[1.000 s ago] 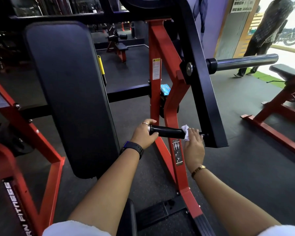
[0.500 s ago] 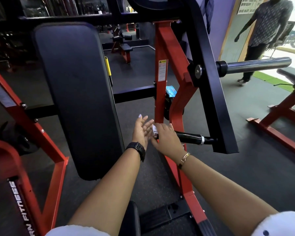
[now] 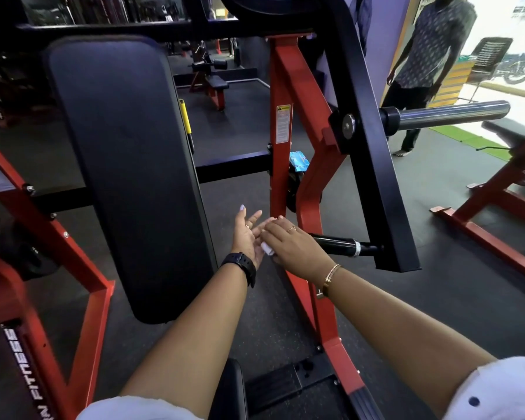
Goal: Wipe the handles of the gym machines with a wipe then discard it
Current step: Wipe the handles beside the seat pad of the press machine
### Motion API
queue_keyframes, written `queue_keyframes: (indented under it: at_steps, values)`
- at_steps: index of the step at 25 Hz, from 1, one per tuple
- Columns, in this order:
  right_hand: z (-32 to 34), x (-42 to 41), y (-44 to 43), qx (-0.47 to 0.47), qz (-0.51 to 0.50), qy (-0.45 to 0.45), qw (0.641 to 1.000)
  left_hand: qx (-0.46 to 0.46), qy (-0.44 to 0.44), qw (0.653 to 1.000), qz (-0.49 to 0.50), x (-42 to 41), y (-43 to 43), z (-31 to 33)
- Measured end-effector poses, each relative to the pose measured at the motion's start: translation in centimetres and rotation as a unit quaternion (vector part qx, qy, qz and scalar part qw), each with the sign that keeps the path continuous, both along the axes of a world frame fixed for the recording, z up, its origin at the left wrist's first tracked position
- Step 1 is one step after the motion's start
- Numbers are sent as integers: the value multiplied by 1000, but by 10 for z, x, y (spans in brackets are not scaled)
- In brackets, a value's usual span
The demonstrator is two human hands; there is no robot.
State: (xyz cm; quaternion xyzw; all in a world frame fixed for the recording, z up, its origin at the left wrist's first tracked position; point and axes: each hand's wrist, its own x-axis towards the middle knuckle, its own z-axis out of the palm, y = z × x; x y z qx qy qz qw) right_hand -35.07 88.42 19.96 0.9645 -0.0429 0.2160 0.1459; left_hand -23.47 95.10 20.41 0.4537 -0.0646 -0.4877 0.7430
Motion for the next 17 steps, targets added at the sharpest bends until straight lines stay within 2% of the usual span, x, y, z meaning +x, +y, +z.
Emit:
queue_keyframes:
  at_steps: [2, 3, 6, 9, 11, 12, 14, 15, 17]
  values:
    - [5, 17, 6, 60, -69, 69, 993, 4, -17, 1000, 3, -2, -1, 0]
    - [8, 23, 8, 46, -69, 93, 992, 10, -24, 1000, 5, -3, -1, -1]
    - [7, 13, 3, -95, 16, 86, 992, 25, -31, 999, 6, -6, 0, -9]
    - [-3, -15, -9, -73, 94, 31, 992, 19, -40, 999, 10, -7, 0, -10]
    - [-5, -24, -12, 18, 44, -37, 998, 17, -58, 998, 8, -9, -3, -5]
    - [-3, -22, -10, 103, -11, -63, 993, 18, -69, 997, 8, -10, -5, -3]
    - [7, -10, -4, 286, -114, -61, 949, 27, -83, 996, 9, -14, -10, 0]
    - [12, -2, -3, 328, -136, -43, 934, 29, -85, 996, 12, -15, -11, 0]
    - [16, 4, -4, 333, -134, -21, 933, 29, -95, 995, 26, -20, -14, 0]
